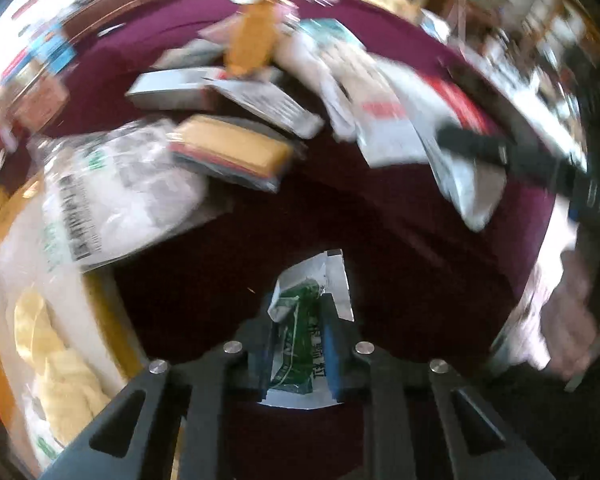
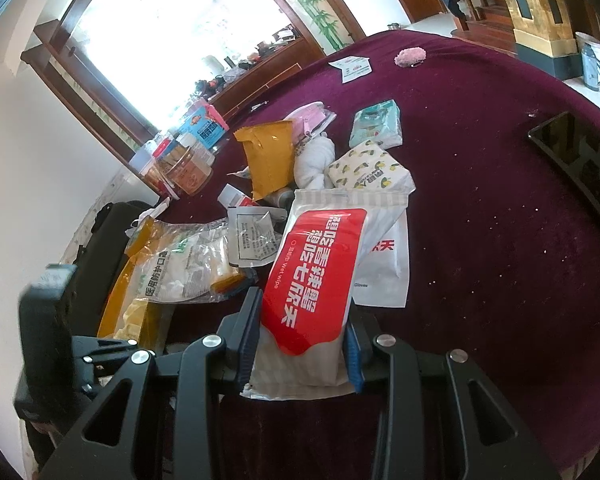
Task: Organize soft objects
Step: 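Grasp the green-printed white sachet with the left tool while the right tool holds the bag, then carry the sachet with the left tool onto the tray while the right tool drops the bag there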
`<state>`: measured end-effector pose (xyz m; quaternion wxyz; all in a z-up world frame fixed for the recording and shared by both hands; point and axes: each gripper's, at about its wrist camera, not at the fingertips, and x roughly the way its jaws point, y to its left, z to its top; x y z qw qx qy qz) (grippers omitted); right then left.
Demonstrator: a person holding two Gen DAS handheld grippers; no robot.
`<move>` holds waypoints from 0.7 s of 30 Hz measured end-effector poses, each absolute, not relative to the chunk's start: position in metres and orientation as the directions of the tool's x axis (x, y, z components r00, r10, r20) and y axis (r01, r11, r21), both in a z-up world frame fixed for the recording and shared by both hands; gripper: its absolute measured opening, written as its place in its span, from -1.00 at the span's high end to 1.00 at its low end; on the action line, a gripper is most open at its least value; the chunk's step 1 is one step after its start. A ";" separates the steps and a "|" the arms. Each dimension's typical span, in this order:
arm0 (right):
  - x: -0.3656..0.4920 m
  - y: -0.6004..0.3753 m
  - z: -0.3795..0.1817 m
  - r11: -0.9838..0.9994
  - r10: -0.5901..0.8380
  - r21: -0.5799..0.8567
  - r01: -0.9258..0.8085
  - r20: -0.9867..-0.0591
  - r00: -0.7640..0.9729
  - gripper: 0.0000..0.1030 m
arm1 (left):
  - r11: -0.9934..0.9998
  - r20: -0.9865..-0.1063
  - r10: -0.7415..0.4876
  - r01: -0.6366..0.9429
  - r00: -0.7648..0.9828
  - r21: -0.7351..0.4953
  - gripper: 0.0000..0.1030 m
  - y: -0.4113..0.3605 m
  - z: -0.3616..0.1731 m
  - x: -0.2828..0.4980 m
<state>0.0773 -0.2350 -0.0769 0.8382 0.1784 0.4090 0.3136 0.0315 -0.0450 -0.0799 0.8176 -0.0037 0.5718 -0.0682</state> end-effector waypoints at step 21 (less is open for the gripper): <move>0.034 -0.069 -0.024 0.293 0.900 0.624 -0.724 -0.435 -0.011 0.31 | 0.642 -0.718 -0.006 -0.548 0.697 -0.537 0.64 0.161 -0.022 -0.093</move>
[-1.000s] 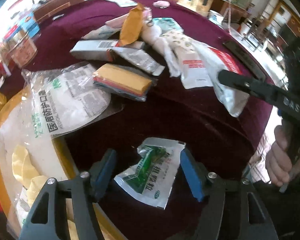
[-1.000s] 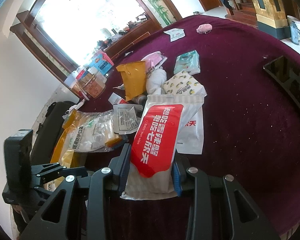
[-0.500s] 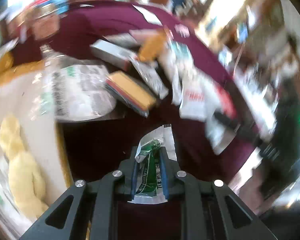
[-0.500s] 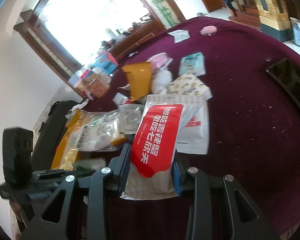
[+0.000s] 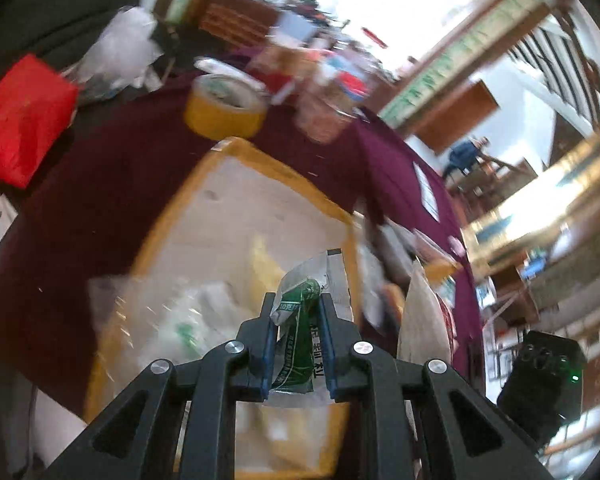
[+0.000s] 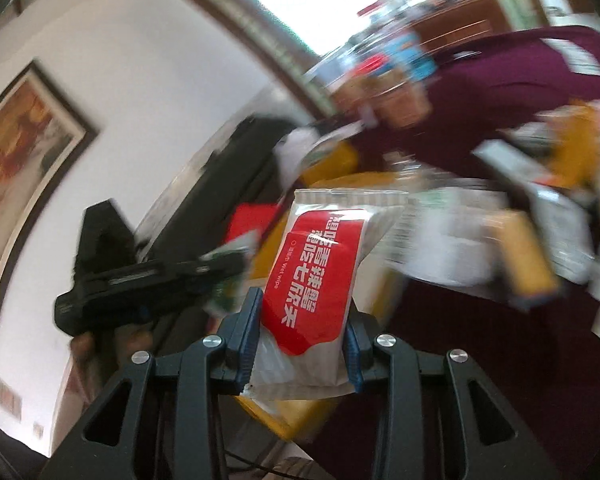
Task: Organize soft objects
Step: 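Carry the sachet with the left tool onto the tray while the right tool drops the bag there, then grasp the clear mask bag with the left tool while the right tool grasps the yellow bar bag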
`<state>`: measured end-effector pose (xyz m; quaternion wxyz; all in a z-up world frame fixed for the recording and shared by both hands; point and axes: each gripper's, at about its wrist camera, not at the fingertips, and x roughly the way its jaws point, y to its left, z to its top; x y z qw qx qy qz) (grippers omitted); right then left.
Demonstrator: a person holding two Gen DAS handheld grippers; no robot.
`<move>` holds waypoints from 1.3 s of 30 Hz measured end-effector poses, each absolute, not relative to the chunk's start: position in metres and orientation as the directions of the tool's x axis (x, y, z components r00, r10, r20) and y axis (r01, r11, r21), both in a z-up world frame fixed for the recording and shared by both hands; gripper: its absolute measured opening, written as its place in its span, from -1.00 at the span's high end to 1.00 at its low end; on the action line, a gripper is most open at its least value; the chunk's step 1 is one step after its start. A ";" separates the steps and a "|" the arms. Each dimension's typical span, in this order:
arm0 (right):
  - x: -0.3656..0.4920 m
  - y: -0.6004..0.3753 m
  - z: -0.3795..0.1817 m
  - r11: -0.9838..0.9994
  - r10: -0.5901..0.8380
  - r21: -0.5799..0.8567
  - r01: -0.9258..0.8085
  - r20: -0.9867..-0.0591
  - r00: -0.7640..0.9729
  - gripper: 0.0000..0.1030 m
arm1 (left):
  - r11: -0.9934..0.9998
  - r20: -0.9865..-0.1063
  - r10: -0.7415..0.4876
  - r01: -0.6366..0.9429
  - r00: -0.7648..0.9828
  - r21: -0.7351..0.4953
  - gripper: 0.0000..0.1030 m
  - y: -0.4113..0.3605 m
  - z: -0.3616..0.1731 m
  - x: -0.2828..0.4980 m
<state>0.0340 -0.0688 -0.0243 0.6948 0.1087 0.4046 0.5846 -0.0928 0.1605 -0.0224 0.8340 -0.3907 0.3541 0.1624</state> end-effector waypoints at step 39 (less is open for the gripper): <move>0.052 -0.152 -0.068 0.466 0.854 0.579 -0.669 -0.491 0.170 -0.83 | 0.779 -0.788 -0.005 -0.491 0.616 -0.389 -0.51 0.087 -0.030 0.008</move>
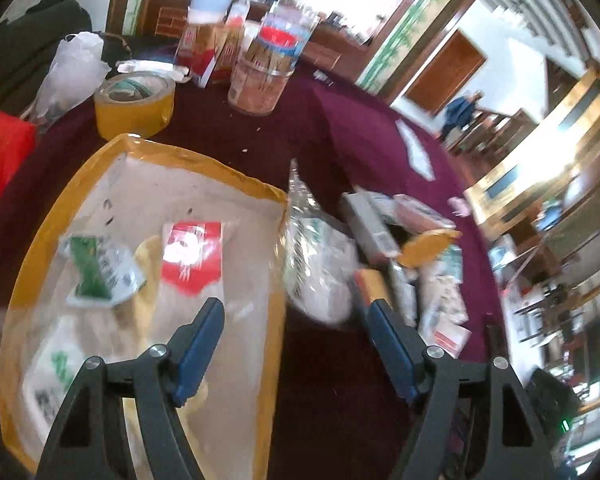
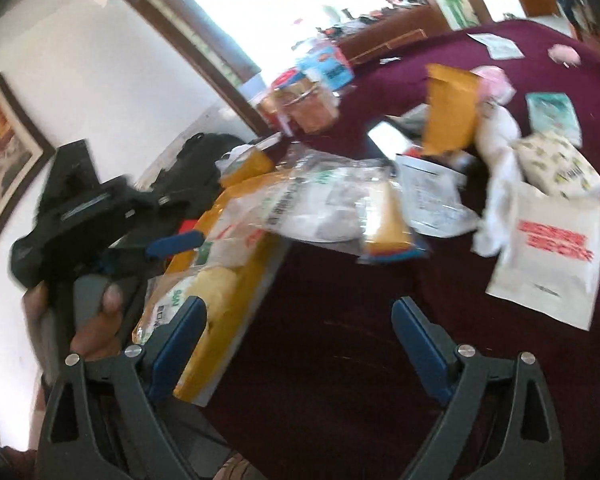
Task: Organize soft objects
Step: 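Grasp the clear mask bag with the left tool while the right tool grasps the yellow bar bag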
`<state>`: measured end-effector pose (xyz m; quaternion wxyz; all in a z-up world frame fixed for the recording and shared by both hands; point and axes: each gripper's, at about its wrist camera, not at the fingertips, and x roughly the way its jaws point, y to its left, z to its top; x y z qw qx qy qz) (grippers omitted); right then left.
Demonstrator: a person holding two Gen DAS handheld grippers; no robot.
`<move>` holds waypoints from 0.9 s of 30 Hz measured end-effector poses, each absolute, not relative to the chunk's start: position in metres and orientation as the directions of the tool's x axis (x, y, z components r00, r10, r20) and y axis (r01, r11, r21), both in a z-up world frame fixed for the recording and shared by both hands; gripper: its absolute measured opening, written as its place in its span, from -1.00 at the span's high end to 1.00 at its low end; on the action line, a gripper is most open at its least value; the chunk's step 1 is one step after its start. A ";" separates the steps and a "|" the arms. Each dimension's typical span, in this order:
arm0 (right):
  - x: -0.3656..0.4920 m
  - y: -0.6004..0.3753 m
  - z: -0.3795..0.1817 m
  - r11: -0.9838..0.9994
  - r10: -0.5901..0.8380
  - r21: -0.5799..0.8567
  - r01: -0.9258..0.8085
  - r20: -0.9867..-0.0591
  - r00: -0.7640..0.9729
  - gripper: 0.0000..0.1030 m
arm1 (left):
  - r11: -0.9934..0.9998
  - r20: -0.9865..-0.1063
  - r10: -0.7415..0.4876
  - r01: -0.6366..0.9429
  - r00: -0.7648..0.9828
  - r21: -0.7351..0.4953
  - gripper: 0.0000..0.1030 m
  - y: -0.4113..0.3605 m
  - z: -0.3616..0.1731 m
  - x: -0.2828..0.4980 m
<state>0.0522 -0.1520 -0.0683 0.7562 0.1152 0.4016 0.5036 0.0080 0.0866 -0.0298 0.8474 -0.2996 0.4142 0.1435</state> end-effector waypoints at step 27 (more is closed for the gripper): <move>0.124 -0.107 -0.090 0.630 0.729 0.535 -0.563 -0.656 0.193 -0.52 | 0.752 -0.785 -0.100 -0.471 0.611 -0.462 1.00 0.071 -0.030 -0.014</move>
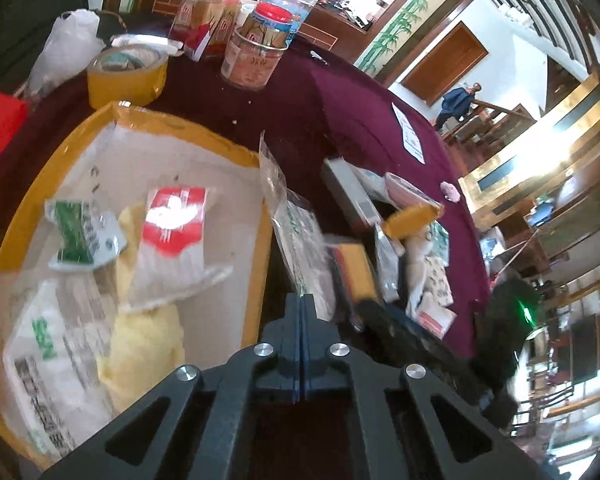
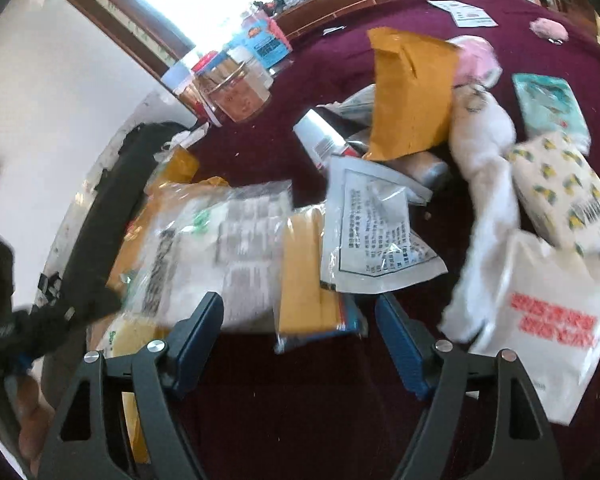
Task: Organize soft objects
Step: 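Grasp the clear mask bag with the left tool while the right tool grasps the yellow bar bag, then carry the mask bag onto the tray with the left tool while the right tool places the bar bag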
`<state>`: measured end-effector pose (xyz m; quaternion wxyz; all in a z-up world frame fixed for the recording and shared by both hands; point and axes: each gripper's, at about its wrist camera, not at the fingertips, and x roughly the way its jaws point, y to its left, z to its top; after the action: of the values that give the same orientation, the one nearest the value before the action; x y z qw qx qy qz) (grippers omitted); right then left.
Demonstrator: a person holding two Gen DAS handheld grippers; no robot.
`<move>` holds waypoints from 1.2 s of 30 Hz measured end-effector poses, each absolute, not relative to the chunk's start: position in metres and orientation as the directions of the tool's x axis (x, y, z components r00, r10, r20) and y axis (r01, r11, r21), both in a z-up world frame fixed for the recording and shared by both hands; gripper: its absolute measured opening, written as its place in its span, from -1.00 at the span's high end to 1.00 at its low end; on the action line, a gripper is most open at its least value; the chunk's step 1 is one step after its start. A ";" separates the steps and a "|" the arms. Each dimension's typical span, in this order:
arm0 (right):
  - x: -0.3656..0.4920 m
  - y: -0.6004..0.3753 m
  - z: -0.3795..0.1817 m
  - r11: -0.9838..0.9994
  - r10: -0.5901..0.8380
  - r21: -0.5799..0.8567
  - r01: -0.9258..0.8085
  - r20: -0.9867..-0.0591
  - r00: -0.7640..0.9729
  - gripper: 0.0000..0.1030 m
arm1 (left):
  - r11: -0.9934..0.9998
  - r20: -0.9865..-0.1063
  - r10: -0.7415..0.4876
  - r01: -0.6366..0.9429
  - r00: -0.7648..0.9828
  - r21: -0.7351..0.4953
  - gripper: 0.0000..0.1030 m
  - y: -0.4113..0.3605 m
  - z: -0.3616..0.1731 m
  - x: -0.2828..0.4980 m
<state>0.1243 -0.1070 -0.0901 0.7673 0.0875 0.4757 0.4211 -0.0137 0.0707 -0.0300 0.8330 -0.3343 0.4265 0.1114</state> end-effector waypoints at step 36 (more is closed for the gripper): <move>0.075 -0.192 -0.095 0.702 0.664 0.412 -0.580 -0.672 0.326 0.27 | 0.888 -0.865 -0.275 -0.233 0.421 -0.396 -0.67 -0.049 -0.047 -0.036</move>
<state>0.0751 -0.1917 -0.0955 0.8129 0.0482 0.4363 0.3828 -0.0359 -0.0489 -0.0473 0.8091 -0.2360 0.5381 -0.0130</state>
